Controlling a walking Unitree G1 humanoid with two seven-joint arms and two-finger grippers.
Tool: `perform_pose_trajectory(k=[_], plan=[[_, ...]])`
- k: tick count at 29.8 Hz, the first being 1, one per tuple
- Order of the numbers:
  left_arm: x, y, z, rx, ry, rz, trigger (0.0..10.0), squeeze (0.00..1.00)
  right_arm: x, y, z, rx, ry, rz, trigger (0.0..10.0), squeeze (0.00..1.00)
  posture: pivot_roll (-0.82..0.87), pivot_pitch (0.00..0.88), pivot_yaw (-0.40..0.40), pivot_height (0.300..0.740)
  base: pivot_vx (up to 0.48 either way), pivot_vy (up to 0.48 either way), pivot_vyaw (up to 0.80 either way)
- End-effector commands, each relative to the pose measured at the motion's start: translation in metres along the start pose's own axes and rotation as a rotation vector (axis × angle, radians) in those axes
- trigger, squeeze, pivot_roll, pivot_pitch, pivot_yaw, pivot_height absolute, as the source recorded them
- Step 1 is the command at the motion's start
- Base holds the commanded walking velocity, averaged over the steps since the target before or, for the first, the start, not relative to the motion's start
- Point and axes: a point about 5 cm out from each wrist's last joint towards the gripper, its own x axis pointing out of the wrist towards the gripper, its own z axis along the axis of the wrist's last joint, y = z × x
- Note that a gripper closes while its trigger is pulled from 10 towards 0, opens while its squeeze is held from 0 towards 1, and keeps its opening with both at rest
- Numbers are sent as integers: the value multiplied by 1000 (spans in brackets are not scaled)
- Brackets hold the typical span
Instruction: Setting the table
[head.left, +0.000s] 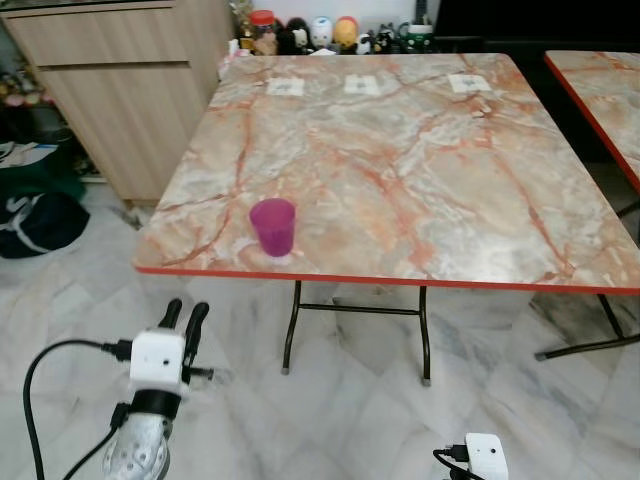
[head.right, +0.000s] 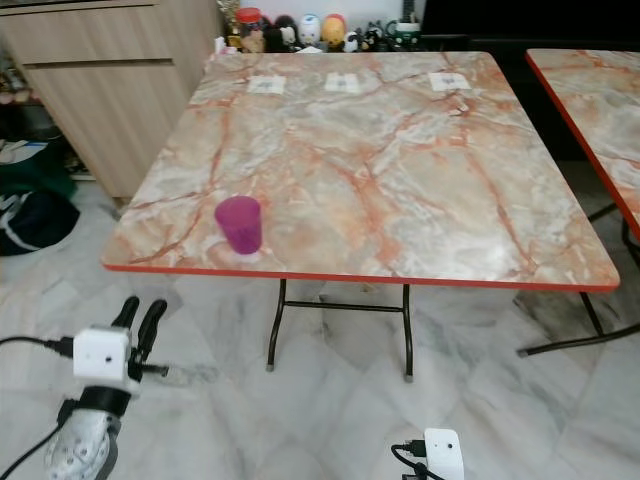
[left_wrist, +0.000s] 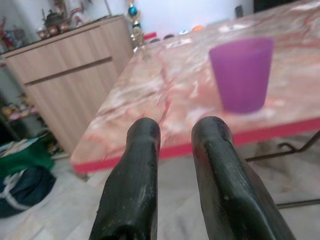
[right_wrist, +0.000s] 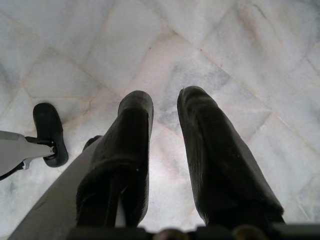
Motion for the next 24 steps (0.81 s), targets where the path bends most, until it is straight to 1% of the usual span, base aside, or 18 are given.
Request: perform_pose_trajectory(k=[1, 3, 6, 8, 10, 11, 12, 21, 24], plan=[[18, -9, 9, -57, -14, -42, 10000, 0, -1, 2, -8, 7, 21, 3, 10000, 0, 21, 91, 38, 740, 0, 0, 0], [23, -11, 12, -73, -17, -44, 10000, 0, -1, 3, -7, 9, 18, 5, 10000, 0, 19, 91, 39, 740, 0, 0, 0], [31, -14, 13, -93, 5, -63, 10000, 0, -1, 5, -5, 13, 12, 6, 10000, 0, 11, 91, 43, 740, 321, 0, 0], [33, -14, 14, -105, 9, -60, 10000, 0, -1, 5, -5, 11, 11, 7, 10000, 0, 11, 90, 44, 740, 345, 0, 0], [37, -11, 15, -136, 12, -41, 10000, 0, -1, 5, -4, 14, 11, 6, 10000, 0, 11, 92, 44, 740, 347, 0, 0], [37, -11, 15, -136, 12, -41, 10000, 0, -1, 5, -4, 14, 11, 6, 10000, 0, 11, 92, 44, 740, 349, 0, 0], [41, -10, 14, -151, 26, -34, 10000, 0, 0, 6, -4, 16, 12, 7, 10000, 0, 13, 94, 43, 740, 349, 0, 0], [45, -15, 19, -173, 29, -52, 10000, 0, 1, 9, 0, 11, 7, 18, 10000, 0, 10, 95, 43, 740, 336, 0, 0], [47, -18, 22, -184, 29, -82, 10000, 0, 1, 10, -1, 6, 8, 20, 10000, 0, 13, 94, 41, 740, 90, 0, 0]])
